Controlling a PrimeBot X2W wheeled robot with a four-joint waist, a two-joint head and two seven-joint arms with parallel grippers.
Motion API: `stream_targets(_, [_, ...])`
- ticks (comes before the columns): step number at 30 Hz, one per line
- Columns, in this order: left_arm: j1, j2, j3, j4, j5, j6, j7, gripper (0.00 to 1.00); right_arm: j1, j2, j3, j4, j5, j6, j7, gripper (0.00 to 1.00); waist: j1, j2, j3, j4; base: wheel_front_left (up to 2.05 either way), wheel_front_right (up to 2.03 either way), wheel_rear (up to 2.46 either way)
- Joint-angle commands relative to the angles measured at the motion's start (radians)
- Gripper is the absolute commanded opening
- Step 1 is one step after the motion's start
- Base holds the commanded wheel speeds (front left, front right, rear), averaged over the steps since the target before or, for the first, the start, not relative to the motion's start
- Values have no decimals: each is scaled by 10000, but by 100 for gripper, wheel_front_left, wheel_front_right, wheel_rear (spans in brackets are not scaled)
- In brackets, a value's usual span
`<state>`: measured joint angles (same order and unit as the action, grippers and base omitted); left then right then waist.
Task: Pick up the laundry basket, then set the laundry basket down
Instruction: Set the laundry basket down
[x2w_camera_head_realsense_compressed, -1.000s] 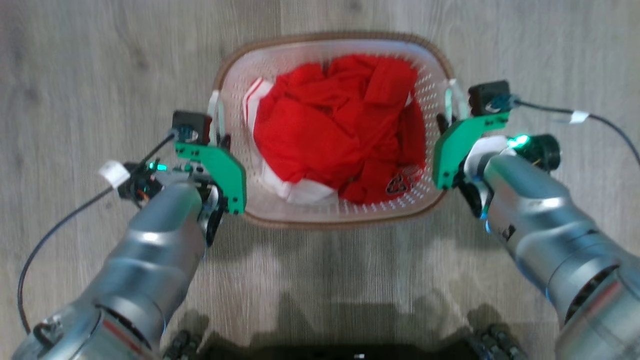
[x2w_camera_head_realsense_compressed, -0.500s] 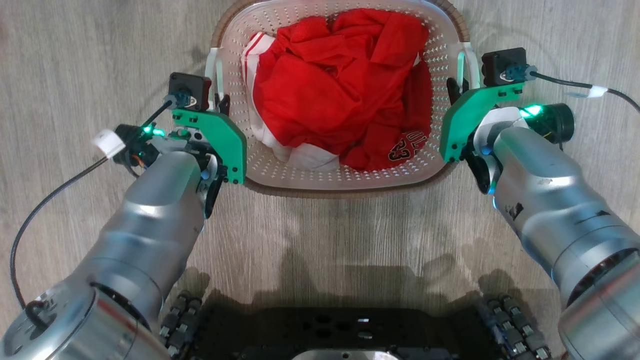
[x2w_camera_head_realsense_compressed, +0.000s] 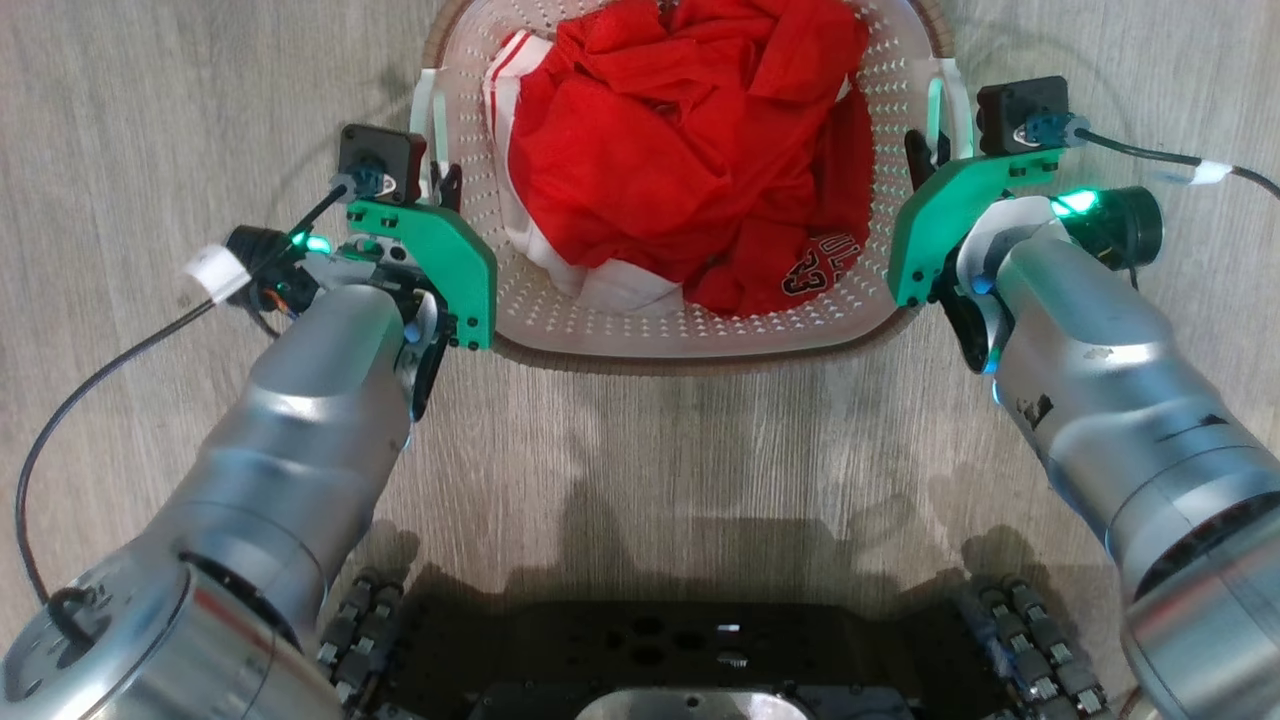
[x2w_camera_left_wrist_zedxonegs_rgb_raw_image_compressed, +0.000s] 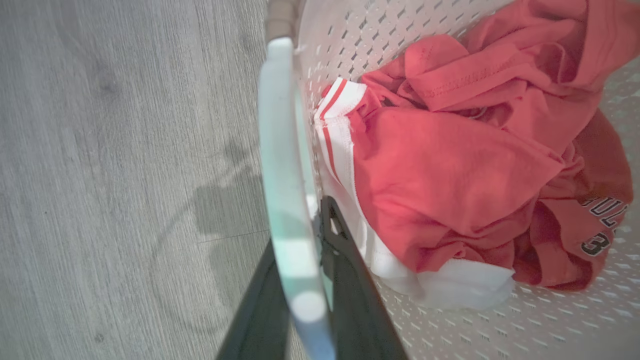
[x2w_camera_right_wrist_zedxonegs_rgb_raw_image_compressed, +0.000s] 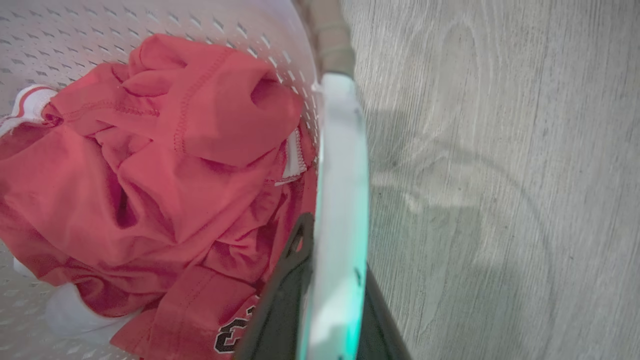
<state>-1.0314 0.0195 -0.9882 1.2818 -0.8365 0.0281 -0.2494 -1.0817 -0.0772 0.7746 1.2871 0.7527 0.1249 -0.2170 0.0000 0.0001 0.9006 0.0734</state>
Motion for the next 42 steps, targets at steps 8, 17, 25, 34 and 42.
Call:
stream_targets(8, [-50, 311, 76, 74, 6, 214, -111, 8, 493, 142, -621, 36, -866, 58, -15, 13, 0, -1, -62, 12, 0, 0, 0])
stream_targets(17, [48, 309, 107, 9, -231, 440, -117, 100, 599, 231, -1469, 36, -1712, 58, 91, 100, 0, -1, -254, 27, 0, 0, 0])
stream_targets(25, [141, 309, 155, -99, -312, 567, -121, 100, 721, 263, -2150, 36, -2372, 58, 71, 100, 0, -1, -535, 15, 0, 0, 0])
stream_targets(34, [452, 487, 1038, -1006, -135, 782, -123, 100, 742, 267, -2305, -18, -2566, 58, -273, 100, 0, -1, -1351, -29, 0, 0, 0])
stream_targets(42, [1421, 1014, 2597, -2651, 929, 982, -123, 100, 1097, 268, -2215, -669, -2295, 58, -435, 100, 0, -1, -2687, -225, 0, 0, 0])
